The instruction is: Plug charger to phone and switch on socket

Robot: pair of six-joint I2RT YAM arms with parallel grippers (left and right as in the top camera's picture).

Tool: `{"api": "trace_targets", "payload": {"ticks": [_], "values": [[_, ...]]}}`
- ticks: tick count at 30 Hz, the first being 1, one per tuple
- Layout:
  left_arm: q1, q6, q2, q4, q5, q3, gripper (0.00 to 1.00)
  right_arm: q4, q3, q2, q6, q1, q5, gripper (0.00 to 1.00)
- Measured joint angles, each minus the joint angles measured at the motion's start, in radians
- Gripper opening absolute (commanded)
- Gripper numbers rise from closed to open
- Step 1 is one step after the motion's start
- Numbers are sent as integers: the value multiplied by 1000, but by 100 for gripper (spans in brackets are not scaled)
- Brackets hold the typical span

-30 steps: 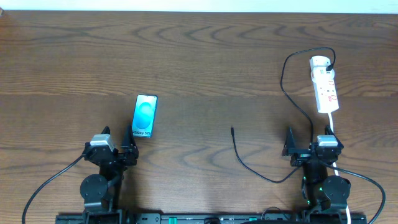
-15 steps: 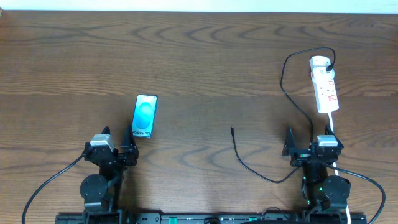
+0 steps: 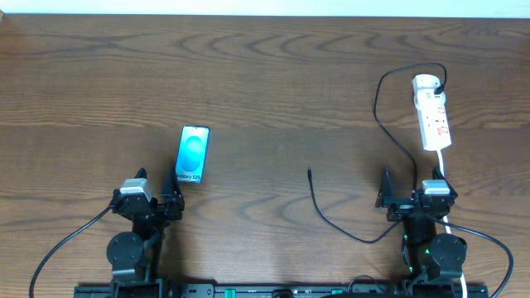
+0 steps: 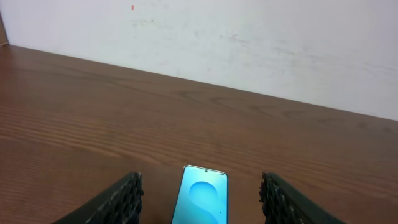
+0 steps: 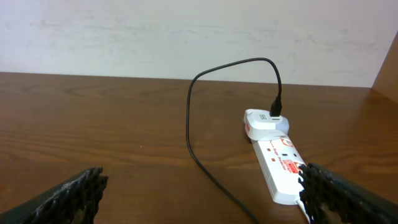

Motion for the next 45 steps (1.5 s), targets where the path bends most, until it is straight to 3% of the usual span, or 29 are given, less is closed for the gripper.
{"api": "trace_targets", "payload": {"ticks": [30,34,37,45], "values": [[0,0,1,-6,20,32,62,0,0,0,0,0,0,99],[0,0,61,-62,31,192,62,0,0,0,0,0,1,99],[0,16,206,-177,47,406,62,2,0,0,0,0,7,99],[0,87,778,-512,80,938,62,0,0,0,0,0,11,99]]}}
